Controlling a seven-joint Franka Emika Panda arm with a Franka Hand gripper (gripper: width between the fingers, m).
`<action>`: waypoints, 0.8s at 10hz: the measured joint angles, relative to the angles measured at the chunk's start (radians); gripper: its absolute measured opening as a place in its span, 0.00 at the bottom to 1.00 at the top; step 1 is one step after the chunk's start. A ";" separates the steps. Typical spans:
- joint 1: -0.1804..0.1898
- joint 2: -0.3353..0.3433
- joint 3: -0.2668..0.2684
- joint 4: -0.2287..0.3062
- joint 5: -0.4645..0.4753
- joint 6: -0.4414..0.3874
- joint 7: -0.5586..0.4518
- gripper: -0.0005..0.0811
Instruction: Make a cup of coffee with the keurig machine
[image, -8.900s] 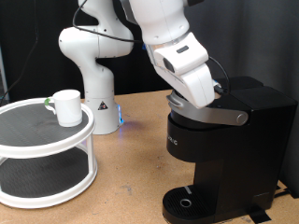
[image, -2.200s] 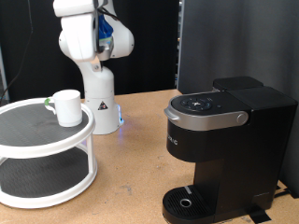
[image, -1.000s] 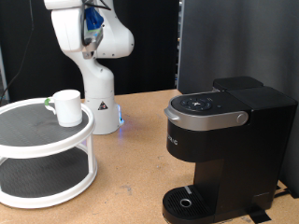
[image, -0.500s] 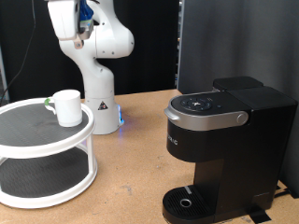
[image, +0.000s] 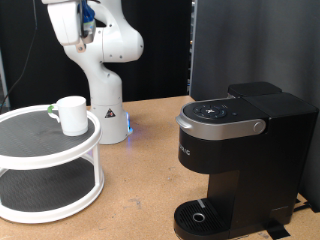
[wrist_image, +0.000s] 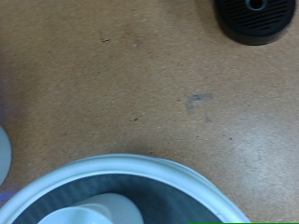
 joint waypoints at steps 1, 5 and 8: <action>-0.002 -0.003 -0.019 0.007 -0.017 -0.038 -0.040 0.01; -0.021 -0.034 -0.032 -0.015 -0.078 0.037 -0.046 0.01; -0.022 -0.048 -0.013 -0.058 -0.141 0.140 -0.041 0.01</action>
